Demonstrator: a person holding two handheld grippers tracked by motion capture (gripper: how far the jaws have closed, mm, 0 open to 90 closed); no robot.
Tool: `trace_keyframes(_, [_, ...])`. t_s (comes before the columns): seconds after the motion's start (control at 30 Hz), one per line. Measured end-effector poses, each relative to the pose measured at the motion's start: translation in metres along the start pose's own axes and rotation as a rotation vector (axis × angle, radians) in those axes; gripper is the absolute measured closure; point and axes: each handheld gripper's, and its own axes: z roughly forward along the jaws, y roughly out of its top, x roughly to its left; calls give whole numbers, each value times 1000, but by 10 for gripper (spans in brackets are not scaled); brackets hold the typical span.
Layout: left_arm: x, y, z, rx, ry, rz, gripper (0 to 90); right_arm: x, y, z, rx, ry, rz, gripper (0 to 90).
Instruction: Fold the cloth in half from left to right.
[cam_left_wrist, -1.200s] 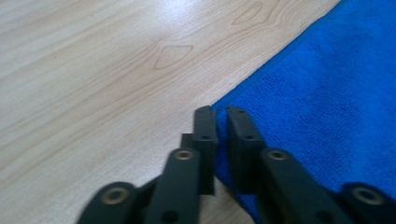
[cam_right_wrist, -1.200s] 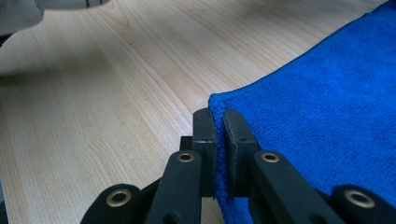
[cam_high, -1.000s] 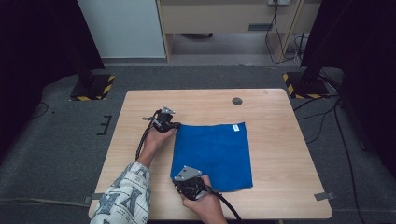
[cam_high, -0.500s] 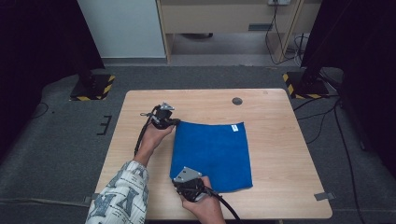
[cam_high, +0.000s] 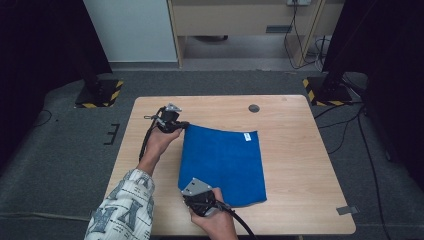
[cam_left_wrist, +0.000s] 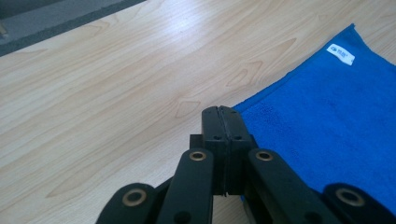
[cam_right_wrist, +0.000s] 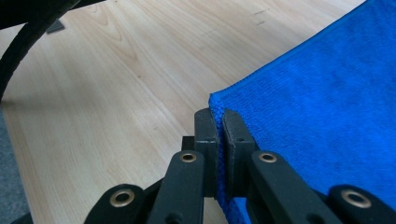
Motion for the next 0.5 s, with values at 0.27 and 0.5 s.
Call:
trace_keyframes(0.27, [5,6,-10,3,5,-2,900,5,15,-2,-11,-11,-32,867])
trace_keyframes(0.5, [11,5,-16,9,13,-9,900,10,25,-2,-22,-8,-48,867])
